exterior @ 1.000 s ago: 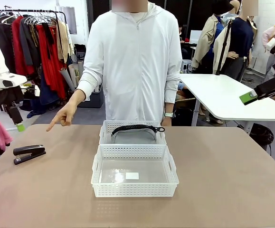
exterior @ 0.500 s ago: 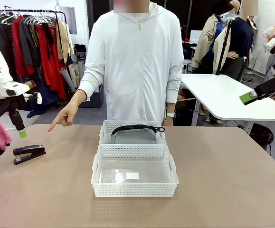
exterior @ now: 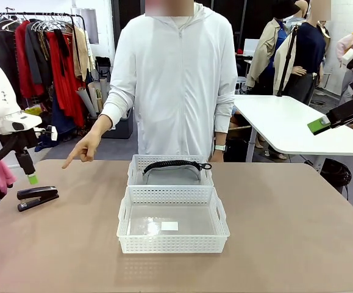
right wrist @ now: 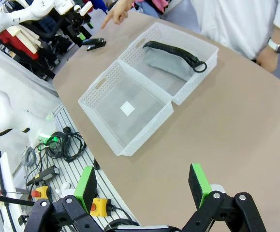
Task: Distribute items into two baskets.
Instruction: Pick up the Stapler that the person points to.
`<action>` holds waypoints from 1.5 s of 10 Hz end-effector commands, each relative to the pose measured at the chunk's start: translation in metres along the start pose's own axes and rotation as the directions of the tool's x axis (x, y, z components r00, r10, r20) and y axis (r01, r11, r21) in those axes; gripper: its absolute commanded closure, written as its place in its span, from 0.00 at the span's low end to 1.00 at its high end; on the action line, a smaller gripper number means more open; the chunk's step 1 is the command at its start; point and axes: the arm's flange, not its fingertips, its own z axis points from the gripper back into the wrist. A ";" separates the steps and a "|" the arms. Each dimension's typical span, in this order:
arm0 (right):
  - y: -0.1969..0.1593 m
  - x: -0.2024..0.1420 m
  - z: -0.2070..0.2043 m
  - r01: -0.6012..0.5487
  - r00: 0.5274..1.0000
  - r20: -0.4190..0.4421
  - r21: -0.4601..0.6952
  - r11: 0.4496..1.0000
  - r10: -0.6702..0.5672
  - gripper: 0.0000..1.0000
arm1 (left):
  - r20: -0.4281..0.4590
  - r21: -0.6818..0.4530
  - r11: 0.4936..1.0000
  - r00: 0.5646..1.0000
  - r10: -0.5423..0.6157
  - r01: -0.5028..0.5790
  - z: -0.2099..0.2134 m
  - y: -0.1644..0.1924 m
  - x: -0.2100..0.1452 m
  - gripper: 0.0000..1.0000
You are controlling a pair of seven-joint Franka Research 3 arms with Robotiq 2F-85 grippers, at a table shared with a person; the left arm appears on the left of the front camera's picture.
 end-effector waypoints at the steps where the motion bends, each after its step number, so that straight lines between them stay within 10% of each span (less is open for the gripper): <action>1: 0.000 -0.001 0.000 0.000 1.000 0.003 -0.004 1.000 0.000 0.00 | 0.034 -0.020 1.000 0.999 0.004 -0.004 -0.009 -0.003 -0.004 0.00; 15: 0.000 -0.001 0.000 0.000 1.000 0.003 -0.004 1.000 0.000 0.00 | 0.024 -0.023 0.997 0.997 0.069 -0.068 -0.068 -0.004 -0.010 0.00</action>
